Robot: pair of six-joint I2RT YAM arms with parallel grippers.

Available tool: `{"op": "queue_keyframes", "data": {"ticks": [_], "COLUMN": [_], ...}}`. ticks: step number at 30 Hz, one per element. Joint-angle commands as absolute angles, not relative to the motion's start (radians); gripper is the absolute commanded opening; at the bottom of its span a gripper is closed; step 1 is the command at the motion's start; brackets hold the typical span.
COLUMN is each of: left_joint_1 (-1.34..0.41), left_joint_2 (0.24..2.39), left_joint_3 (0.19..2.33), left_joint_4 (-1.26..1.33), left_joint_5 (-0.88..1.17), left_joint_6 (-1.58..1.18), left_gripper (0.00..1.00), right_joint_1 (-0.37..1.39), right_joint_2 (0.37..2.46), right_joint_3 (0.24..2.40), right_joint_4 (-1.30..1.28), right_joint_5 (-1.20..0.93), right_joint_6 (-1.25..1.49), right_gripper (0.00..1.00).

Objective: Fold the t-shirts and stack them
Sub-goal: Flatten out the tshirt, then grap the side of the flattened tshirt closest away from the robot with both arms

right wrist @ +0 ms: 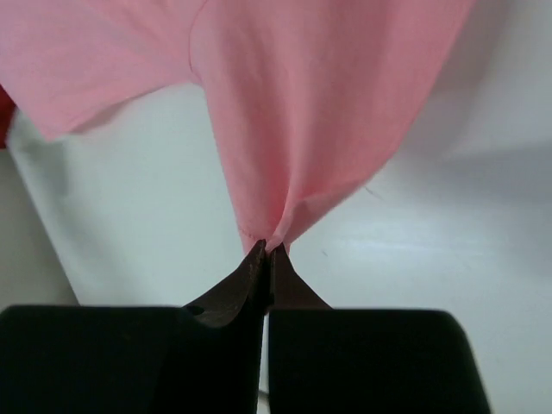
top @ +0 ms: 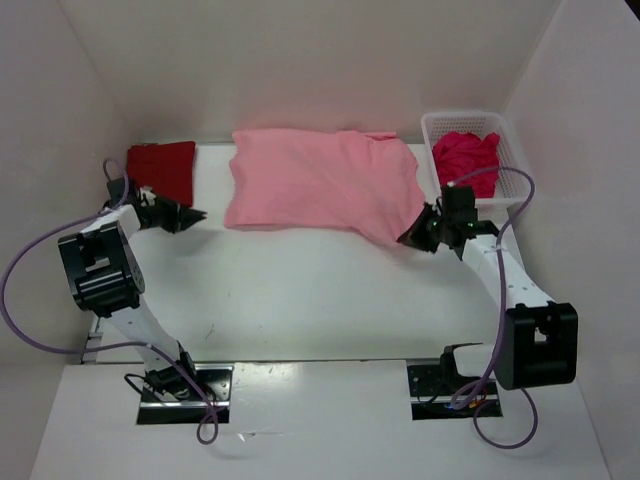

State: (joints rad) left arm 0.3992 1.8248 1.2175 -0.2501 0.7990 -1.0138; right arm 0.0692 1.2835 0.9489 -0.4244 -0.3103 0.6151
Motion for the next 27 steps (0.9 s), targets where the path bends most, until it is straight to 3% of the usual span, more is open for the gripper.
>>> {"op": "queue_keyframes", "data": {"ticks": [1,5,9,10,17,27], "left_joint_1": [0.451,0.48,0.466,0.433,0.295,0.229], "left_joint_2": [1.838,1.846,1.75,1.738,1.778,1.763], "left_joint_3": [1.113,1.068,1.014,1.014,1.014,1.002], "left_joint_4": [-0.278,-0.333,-0.348,-0.357,-0.341,-0.353], "left_joint_5": [0.773,0.697,0.592,0.565,0.443,0.291], "left_joint_6": [-0.827,-0.756,-0.726,-0.712,-0.764,-0.794], "left_gripper": [0.22,0.22,0.29,0.35,0.49,0.49], "right_joint_1": [0.069,0.069,0.069,0.069,0.069,0.069], "right_joint_2": [1.218,1.218,1.218,1.218,1.217,1.166], "right_joint_3": [0.878,0.799,0.77,0.77,0.781,0.772], "right_joint_4": [-0.409,-0.475,-0.476,-0.476,-0.476,-0.466], "right_joint_5": [-0.318,-0.327,-0.353,-0.344,-0.344,-0.334], "right_joint_6": [0.618,0.618,0.641,0.641,0.641,0.65], "right_gripper": [0.0,0.0,0.0,0.0,0.0,0.0]}}
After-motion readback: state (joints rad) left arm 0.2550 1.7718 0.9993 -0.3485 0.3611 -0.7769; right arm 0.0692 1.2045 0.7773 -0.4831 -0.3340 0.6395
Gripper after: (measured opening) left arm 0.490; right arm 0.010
